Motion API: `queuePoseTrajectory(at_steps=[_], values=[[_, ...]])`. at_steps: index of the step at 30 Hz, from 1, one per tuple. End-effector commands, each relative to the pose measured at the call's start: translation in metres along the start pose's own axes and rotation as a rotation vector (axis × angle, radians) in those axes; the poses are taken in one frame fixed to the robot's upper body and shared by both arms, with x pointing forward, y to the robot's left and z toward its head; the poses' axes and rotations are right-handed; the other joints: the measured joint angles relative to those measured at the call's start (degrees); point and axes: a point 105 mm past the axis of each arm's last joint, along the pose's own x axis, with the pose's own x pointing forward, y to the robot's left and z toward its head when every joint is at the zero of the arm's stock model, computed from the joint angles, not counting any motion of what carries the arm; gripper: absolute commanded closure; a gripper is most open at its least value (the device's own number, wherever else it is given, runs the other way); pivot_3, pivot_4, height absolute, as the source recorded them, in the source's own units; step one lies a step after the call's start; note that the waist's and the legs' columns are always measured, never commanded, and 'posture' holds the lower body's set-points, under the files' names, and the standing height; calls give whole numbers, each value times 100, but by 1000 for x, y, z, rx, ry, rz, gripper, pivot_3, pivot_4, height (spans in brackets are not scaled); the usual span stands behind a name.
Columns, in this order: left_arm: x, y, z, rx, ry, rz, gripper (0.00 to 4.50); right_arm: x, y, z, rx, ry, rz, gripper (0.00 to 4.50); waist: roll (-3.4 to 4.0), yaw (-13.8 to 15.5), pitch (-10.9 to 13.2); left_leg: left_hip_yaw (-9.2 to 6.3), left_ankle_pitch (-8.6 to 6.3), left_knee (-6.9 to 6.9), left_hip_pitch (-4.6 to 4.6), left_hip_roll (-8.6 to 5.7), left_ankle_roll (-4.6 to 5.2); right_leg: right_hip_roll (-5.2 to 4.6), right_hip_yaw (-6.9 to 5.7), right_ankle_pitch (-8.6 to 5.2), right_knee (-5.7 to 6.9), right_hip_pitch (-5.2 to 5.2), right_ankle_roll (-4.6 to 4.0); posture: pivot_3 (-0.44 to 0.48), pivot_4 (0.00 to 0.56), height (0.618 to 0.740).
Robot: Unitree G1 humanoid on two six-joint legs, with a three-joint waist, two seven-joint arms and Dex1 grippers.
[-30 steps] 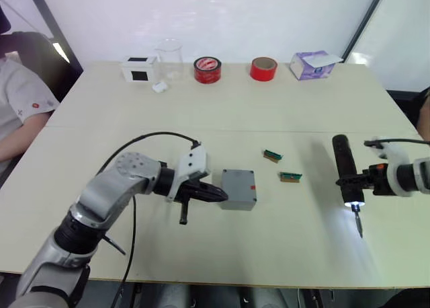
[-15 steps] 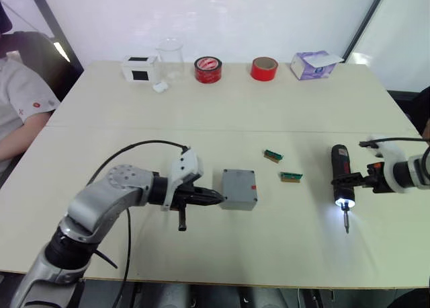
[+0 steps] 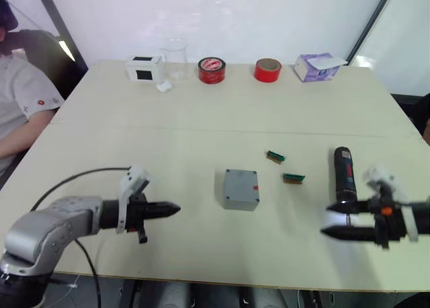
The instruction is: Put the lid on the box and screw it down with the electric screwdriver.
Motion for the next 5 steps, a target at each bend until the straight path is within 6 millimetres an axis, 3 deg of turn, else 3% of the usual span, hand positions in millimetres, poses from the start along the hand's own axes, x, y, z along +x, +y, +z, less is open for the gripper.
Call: queuePoseTrajectory(at_steps=[1, 5], values=[[-1, -20, -10, -15, 37, -71, 4500, 5, 13, -11, -49, 7, 26, 19, -8, 5, -2, 1, 2, 1, 0, 0, -4, 0, 1, -9, -2, 1, -16, 0, 150, 740], [1, -17, -12, -43, -4, -56, 4500, 10, 10, -8, -38, -48, 25, 19, -13, 3, -2, 5, 8, 2, 17, 0, -14, -1, 5, -10, -1, 13, -24, 0, 150, 740]])
